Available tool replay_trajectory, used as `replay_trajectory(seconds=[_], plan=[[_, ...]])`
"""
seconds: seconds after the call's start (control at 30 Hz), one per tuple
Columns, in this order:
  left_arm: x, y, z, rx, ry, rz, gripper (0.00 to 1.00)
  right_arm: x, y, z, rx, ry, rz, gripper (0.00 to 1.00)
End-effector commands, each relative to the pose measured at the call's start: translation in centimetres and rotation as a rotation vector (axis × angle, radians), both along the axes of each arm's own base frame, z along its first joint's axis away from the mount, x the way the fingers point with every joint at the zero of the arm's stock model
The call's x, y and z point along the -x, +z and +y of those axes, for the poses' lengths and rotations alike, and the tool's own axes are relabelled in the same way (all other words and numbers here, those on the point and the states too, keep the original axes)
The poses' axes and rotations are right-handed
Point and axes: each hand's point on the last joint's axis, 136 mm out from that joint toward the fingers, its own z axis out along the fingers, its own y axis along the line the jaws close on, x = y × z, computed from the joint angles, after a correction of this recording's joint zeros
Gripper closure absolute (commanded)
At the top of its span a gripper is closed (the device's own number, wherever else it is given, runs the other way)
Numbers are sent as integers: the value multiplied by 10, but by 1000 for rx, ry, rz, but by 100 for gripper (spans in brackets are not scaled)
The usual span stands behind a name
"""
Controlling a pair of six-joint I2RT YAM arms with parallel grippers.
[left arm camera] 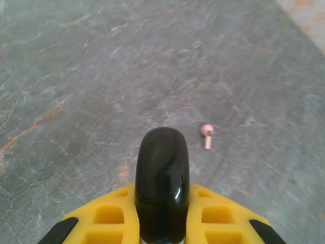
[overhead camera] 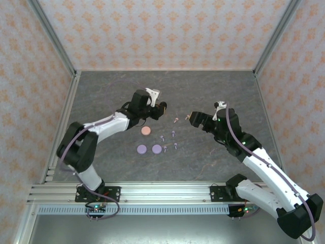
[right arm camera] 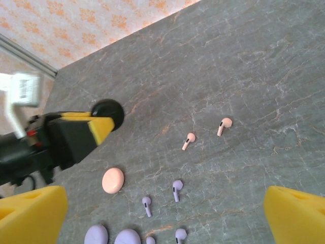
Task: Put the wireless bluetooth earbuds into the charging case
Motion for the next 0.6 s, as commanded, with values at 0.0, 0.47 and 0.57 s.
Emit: replay_trajectory(seconds=[0.0,0.47,0.57], plan=[[-16,-13,2,17,62,107,99,-6,-3,-1,-18,-25,-13,1],[-38,-75,-9,-14,36,362,90,-8,-24,1,23,-16,41,1],[-35,-84,-11,-16,22,394,85,-9,-28,1,40,-17,67,1]])
